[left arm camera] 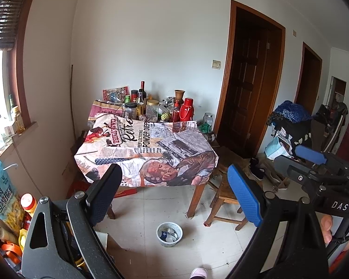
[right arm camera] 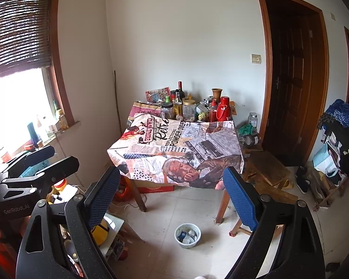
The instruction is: Collect trash
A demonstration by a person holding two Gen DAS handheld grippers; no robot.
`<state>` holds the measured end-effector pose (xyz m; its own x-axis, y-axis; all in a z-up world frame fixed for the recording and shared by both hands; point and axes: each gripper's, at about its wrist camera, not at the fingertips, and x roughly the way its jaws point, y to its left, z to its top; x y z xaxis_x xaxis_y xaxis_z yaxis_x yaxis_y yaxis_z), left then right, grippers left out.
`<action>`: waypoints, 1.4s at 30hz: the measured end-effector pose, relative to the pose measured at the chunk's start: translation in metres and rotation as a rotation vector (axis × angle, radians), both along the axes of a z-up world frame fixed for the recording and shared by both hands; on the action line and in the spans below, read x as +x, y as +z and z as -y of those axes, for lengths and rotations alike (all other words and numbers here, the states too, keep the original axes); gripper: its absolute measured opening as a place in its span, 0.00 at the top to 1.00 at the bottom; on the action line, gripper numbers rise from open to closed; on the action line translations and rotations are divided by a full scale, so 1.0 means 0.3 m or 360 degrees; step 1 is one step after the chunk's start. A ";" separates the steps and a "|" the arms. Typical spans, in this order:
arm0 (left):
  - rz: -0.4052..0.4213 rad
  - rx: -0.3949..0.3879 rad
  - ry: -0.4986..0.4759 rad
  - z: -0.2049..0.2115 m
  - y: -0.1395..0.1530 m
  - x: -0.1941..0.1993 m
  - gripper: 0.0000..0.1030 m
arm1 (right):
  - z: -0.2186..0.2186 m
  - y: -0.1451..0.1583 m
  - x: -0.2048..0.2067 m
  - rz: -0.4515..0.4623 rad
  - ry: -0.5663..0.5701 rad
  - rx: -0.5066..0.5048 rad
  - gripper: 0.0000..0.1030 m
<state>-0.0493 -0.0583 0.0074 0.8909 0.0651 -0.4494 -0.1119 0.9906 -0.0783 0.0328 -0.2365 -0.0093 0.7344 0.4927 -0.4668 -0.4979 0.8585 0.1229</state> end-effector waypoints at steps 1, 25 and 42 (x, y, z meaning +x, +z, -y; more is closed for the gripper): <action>0.0001 0.0003 0.0000 0.001 0.001 0.000 0.10 | -0.001 0.003 0.000 0.0001 -0.0001 0.0001 0.14; 0.0027 0.0030 -0.0003 0.009 0.033 0.025 0.10 | 0.003 0.024 0.024 0.0007 -0.0010 0.0021 0.14; 0.0022 0.0045 -0.0031 0.026 0.022 0.038 0.09 | 0.019 0.028 0.037 0.0008 -0.0031 0.0034 0.14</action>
